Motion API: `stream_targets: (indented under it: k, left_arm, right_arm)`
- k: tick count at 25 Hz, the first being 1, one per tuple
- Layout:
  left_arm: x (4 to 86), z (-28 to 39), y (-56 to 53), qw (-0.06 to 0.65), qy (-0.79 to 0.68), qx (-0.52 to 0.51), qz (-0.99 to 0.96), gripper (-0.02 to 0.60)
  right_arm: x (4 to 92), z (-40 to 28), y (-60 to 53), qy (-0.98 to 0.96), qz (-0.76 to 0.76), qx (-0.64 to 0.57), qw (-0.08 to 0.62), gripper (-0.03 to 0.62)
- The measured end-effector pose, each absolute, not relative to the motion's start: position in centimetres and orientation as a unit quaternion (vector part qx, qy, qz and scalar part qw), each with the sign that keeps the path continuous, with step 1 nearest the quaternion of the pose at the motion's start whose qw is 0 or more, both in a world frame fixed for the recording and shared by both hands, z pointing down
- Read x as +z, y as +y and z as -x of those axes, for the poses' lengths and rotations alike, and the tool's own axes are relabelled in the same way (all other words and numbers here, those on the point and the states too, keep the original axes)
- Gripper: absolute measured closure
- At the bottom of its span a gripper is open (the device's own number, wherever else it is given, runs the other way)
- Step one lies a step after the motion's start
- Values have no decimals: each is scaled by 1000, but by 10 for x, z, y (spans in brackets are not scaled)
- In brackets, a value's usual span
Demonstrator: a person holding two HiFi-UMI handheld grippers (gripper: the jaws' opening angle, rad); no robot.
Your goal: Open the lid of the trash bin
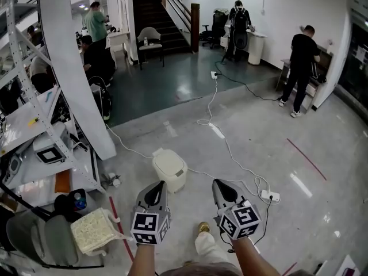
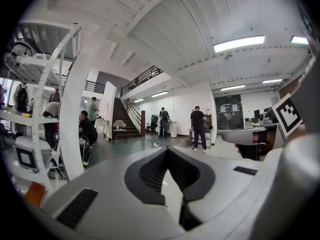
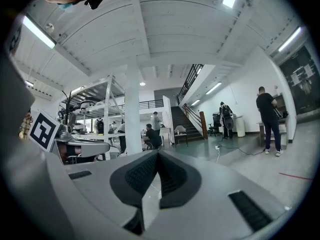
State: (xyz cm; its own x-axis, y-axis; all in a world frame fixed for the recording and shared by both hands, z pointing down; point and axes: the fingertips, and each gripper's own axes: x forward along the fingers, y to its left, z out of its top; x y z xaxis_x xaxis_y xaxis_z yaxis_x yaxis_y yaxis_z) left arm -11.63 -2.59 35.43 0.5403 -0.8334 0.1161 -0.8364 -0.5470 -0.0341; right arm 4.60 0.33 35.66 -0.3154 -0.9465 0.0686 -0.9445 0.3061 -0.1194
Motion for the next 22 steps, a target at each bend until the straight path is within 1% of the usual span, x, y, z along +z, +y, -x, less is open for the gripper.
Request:
stream_targets:
  k: [8,22]
  left_arm:
    - [358,105,-90,14,-480,64,-875,581]
    - [346,67,-206,14,-510,62,-858,581]
  right_arm:
    - [362,-53,-60,814,576,-75,8,559]
    - [354,-96,-184,831,551,-78,14,559]
